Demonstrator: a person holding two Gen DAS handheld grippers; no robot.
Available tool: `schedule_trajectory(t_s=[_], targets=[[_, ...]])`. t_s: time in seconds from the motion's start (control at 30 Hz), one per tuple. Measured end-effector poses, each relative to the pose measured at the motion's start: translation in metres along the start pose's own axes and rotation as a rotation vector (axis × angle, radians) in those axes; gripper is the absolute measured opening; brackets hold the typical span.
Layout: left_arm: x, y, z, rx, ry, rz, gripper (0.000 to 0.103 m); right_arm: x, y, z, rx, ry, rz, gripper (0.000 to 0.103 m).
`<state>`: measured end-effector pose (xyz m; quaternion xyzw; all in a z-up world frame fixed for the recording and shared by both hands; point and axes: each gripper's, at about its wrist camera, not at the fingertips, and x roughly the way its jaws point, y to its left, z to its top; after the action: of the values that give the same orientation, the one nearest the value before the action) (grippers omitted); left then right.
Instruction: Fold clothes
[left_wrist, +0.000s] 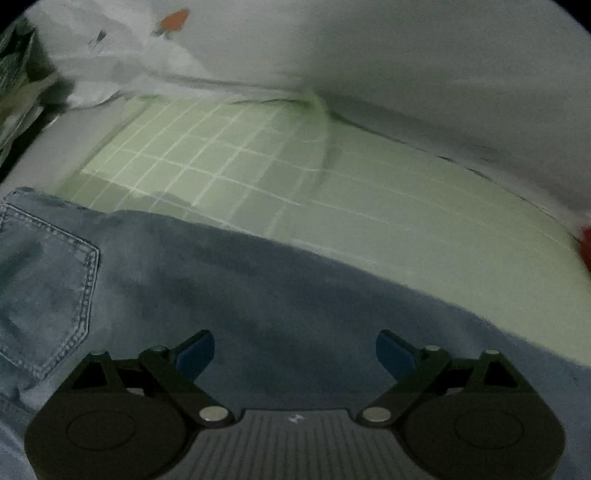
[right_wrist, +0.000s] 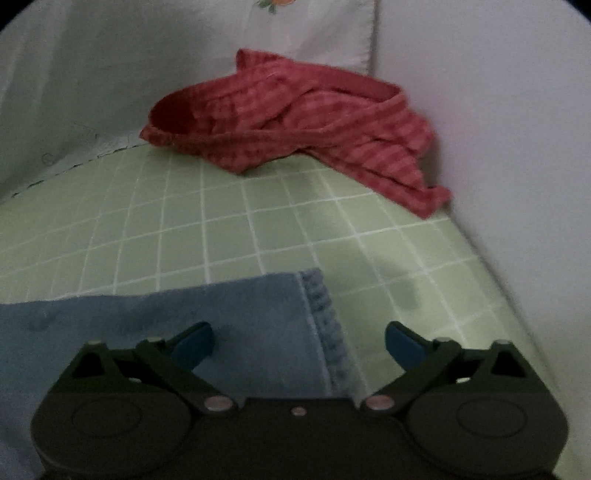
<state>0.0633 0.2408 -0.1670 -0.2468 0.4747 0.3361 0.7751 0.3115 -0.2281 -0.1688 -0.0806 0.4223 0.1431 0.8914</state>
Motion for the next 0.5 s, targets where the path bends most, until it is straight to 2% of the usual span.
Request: schedule_trajectory(t_s=[0.13,0.17,0.2,0.23,0.27,0.3,0.33,0.4,0.47,0.5], targets=[[0.016,-0.001,0.012,0.0,0.035,0.032,0.094,0.01,0.005,0.008,-0.008,-0.009,0.051,0.096],[0.019,-0.002,0.012,0.006,0.038,0.039,0.094,0.01,0.005,0.009,-0.015,-0.012,0.062,0.088],[0.022,-0.003,0.011,0.013,0.043,0.049,0.094,0.009,0.005,0.011,-0.024,-0.016,0.074,0.077],[0.025,-0.005,0.01,0.018,0.05,0.06,0.094,0.007,0.006,0.013,-0.027,-0.015,0.094,0.072],[0.028,-0.006,0.009,0.024,0.057,0.072,0.094,0.006,0.006,0.016,-0.031,-0.015,0.114,0.051],[0.03,-0.008,0.008,0.026,0.057,0.078,0.097,0.004,0.006,0.019,-0.034,-0.014,0.134,0.025],[0.03,-0.009,0.008,0.025,0.051,0.081,0.097,0.005,0.006,0.022,-0.031,-0.006,0.167,0.018],[0.029,-0.012,0.008,0.028,0.038,0.083,0.097,0.01,0.012,0.031,-0.1,-0.025,0.166,0.012],[0.025,-0.016,0.01,0.044,0.022,0.082,0.097,0.015,0.017,0.043,-0.173,-0.056,0.151,0.011],[0.022,-0.018,0.011,0.054,0.009,0.083,0.097,0.019,0.016,0.055,-0.168,-0.084,0.139,0.011]])
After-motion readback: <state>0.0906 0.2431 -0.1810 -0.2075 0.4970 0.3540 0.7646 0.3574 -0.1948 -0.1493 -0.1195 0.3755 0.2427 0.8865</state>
